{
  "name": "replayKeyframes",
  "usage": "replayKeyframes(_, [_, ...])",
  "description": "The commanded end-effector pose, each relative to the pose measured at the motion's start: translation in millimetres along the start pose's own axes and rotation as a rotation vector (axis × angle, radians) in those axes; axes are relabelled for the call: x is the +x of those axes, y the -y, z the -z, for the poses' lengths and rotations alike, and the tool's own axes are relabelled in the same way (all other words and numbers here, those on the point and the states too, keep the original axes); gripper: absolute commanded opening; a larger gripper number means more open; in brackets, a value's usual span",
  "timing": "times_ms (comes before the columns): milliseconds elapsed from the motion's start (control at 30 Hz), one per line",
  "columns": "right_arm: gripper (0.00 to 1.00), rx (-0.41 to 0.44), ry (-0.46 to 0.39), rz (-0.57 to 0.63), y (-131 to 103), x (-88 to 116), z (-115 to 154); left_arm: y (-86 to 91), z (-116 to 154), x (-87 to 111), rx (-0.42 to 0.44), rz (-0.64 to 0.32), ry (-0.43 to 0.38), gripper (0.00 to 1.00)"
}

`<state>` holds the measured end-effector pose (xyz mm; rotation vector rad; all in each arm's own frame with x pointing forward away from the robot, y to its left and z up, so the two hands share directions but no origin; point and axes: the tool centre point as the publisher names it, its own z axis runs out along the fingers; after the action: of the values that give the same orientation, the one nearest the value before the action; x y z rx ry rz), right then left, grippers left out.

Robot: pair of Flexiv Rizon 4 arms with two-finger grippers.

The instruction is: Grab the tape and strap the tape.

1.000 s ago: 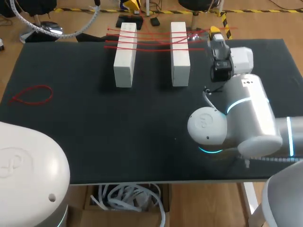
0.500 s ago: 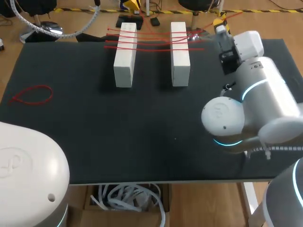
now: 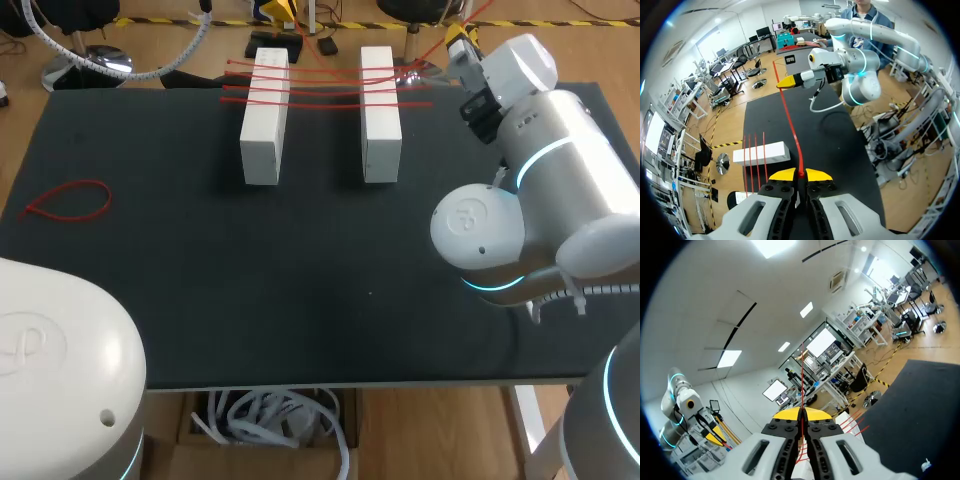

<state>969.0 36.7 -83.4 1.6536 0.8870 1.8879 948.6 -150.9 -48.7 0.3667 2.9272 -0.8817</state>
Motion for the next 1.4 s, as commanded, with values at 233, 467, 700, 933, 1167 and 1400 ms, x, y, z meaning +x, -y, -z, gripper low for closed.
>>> replayKeyframes(233, [0.00,-0.094,0.154,0.665,-1,8,0,0.4,0,-0.5,-0.003,0.001,-0.002,0.00])
replayKeyframes(467, [0.00,-0.080,0.181,0.720,-3,8,-1,0.4,0,-0.5,-0.003,0.001,-0.002,0.00])
replayKeyframes(700, [0.00,0.012,0.226,1.117,-10,25,-7,0.4,0,-0.5,-0.003,0.001,-0.002,0.00])
replayKeyframes(933, [0.00,0.050,0.196,1.233,-11,34,-8,0.4,0,-0.5,-0.003,0.001,-0.002,0.00])
replayKeyframes(1167, [0.00,0.050,0.196,1.233,-11,34,-8,0.4,0,-0.5,-0.003,0.001,-0.002,0.00])
replayKeyframes(1400, [0.00,0.050,0.196,1.233,-11,34,-8,0.4,0,-0.5,-0.003,0.001,-0.002,0.00])
